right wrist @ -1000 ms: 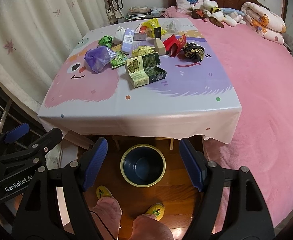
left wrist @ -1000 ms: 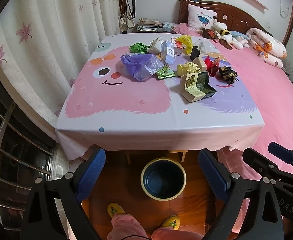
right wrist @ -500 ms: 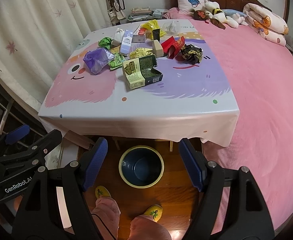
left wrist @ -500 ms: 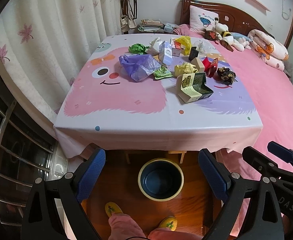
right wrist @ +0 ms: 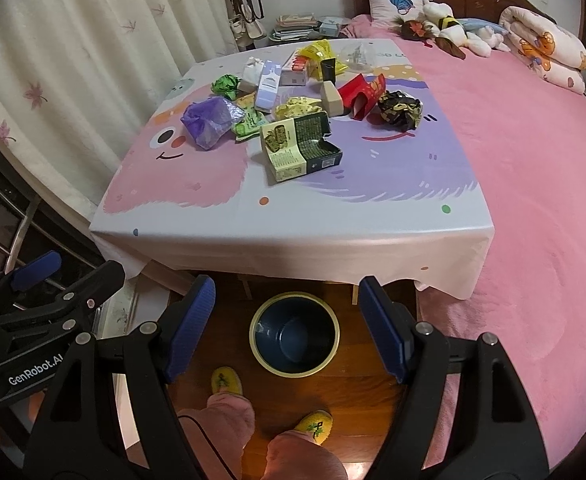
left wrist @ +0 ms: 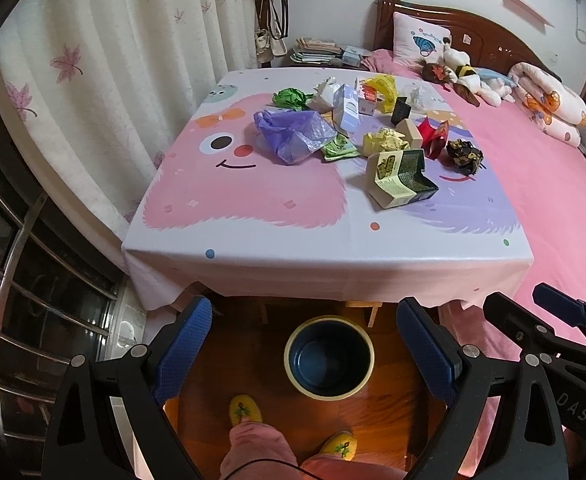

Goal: Collect trash

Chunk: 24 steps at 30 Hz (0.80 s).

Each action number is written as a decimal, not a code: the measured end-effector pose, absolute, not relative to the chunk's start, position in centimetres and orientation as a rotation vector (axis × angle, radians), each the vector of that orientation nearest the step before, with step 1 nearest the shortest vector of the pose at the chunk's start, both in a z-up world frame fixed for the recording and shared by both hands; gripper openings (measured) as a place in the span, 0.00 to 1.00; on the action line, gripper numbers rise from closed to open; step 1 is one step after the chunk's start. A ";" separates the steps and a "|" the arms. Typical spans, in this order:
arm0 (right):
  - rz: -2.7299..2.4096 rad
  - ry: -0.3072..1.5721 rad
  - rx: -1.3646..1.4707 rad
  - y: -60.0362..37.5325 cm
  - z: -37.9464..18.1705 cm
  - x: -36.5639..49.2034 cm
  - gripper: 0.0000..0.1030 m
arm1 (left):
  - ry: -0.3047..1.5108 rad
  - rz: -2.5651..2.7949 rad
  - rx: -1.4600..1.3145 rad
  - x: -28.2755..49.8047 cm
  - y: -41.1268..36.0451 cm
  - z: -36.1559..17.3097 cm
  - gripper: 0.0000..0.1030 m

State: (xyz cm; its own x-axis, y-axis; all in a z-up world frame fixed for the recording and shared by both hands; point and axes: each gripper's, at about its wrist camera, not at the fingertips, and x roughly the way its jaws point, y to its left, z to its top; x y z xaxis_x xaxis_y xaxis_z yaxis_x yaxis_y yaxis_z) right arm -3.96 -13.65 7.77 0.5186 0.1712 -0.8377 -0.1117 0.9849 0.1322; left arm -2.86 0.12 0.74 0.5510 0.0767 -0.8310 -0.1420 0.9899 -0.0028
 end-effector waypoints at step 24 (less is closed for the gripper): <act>0.019 0.937 0.033 -9.8 9.7 6.1 0.71 | 0.917 0.040 -0.062 11.2 7.0 3.9 0.92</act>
